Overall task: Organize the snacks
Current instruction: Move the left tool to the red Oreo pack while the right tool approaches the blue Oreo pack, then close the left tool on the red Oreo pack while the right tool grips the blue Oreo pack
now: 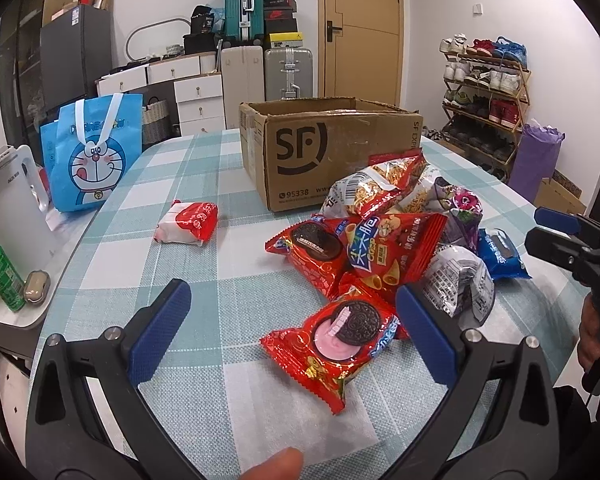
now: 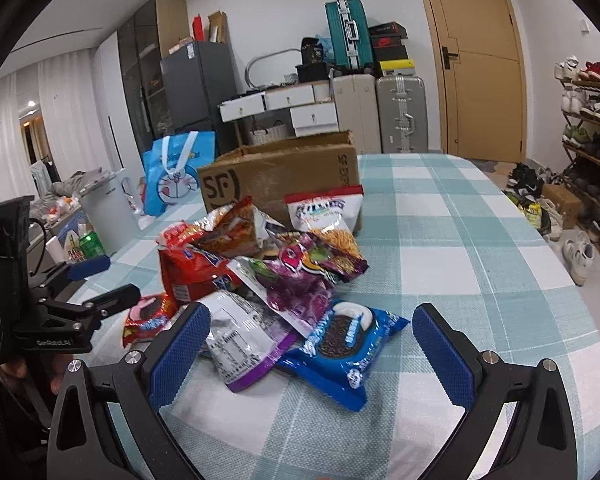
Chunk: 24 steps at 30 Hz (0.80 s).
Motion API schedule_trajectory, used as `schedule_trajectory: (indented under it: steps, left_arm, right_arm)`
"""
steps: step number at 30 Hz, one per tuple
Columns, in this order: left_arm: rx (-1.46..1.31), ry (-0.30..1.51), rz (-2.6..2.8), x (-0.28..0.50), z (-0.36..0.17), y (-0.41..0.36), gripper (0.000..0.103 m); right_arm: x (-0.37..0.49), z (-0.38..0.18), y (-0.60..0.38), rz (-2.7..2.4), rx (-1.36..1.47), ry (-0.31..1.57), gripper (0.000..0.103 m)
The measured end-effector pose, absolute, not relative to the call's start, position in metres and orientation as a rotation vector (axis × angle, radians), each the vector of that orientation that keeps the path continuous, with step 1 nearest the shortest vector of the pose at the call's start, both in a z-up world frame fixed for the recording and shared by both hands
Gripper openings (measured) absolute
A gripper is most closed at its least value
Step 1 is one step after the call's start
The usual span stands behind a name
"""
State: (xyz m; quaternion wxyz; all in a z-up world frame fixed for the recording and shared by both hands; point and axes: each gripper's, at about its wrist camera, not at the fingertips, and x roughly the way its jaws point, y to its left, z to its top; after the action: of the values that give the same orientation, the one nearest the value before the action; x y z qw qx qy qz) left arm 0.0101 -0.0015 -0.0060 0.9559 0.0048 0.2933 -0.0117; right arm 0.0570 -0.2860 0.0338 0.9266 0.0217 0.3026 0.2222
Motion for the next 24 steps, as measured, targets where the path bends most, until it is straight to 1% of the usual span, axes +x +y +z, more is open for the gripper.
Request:
schedule_trajectory:
  steps: [6, 10, 18, 20, 23, 24]
  left_arm:
    - [0.025, 0.615, -0.034, 0.012, -0.006, -0.004, 0.102]
    - [0.014, 0.676, -0.051, 0.018, -0.012, -0.003, 0.102]
    - [0.044, 0.751, -0.101, 0.031, -0.021, -0.010, 0.102]
    - [0.050, 0.758, -0.128, 0.033, -0.021, -0.013, 0.102]
    - [0.070, 0.771, -0.142, 0.037, -0.022, -0.017, 0.096]
    - [0.075, 0.775, -0.146, 0.038, -0.022, -0.018, 0.091]
  right_arm:
    - [0.067, 0.022, -0.287, 0.431, 0.042, 0.699, 0.103]
    - [0.075, 0.016, -0.289, 0.377, 0.025, 0.743, 0.103]
    - [0.095, 0.001, -0.305, 0.325, 0.106, 0.855, 0.103]
    - [0.098, -0.001, -0.307, 0.332, 0.122, 0.877, 0.101]
    - [0.103, -0.003, -0.304, 0.326, 0.103, 0.897, 0.097]
    - [0.104, -0.003, -0.301, 0.329, 0.096, 0.900, 0.097]
